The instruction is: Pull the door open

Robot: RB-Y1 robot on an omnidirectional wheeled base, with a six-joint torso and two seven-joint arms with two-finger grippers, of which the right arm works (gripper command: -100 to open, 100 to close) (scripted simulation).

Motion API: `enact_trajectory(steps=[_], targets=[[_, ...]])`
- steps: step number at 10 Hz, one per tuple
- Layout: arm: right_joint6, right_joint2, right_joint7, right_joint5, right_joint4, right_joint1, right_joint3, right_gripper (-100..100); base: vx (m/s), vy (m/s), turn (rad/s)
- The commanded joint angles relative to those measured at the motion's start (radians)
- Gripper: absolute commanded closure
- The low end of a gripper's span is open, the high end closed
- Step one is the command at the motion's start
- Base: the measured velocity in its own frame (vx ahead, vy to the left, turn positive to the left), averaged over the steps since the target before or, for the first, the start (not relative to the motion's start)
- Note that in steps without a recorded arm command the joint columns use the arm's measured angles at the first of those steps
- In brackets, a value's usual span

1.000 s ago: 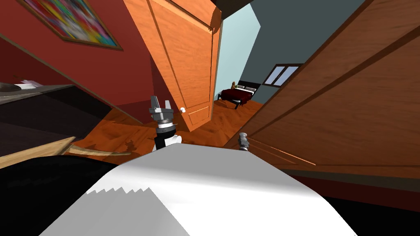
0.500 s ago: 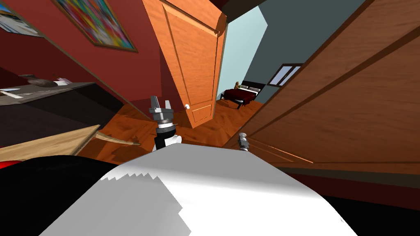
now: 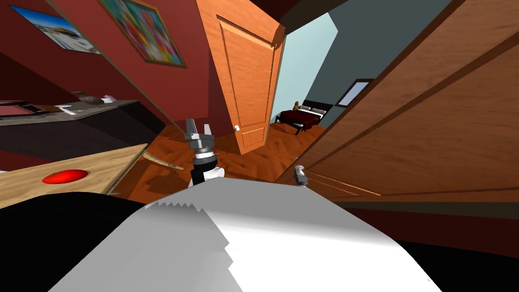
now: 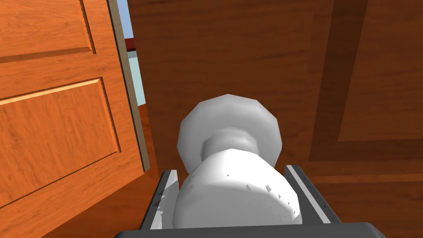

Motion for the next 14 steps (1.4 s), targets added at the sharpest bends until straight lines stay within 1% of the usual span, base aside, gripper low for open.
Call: enact_trajectory(steps=[1, 2, 3, 6, 10, 11, 12, 13, 14], targets=[[-0.017, -0.015, -0.022, 0.011, -0.002, 0.010, 0.017, 100, -0.243, -0.021, 0.095], [-0.009, -0.009, -0.014, 0.007, 0.001, 0.006, 0.012, 100, -0.104, 0.001, 0.015], [-0.031, -0.023, -0.036, 0.019, 0.006, 0.022, 0.029, 100, -0.182, -0.008, 0.108], [-0.070, -0.051, -0.071, 0.036, 0.009, 0.044, 0.054, 100, -0.234, -0.028, 0.123], [-0.120, -0.086, -0.116, 0.059, 0.012, 0.073, 0.086, 100, -0.178, -0.032, 0.101], [-0.128, -0.091, -0.122, 0.062, 0.013, 0.077, 0.090, 100, -0.188, -0.058, 0.073], [-0.120, -0.087, -0.117, 0.060, 0.016, 0.073, 0.088, 100, -0.082, -0.026, 0.023], [-0.139, -0.095, -0.130, 0.068, 0.027, 0.079, 0.098, 100, -0.135, -0.012, 0.122], [-0.144, -0.097, -0.133, 0.069, 0.030, 0.079, 0.100, 100, -0.190, -0.036, 0.114]])
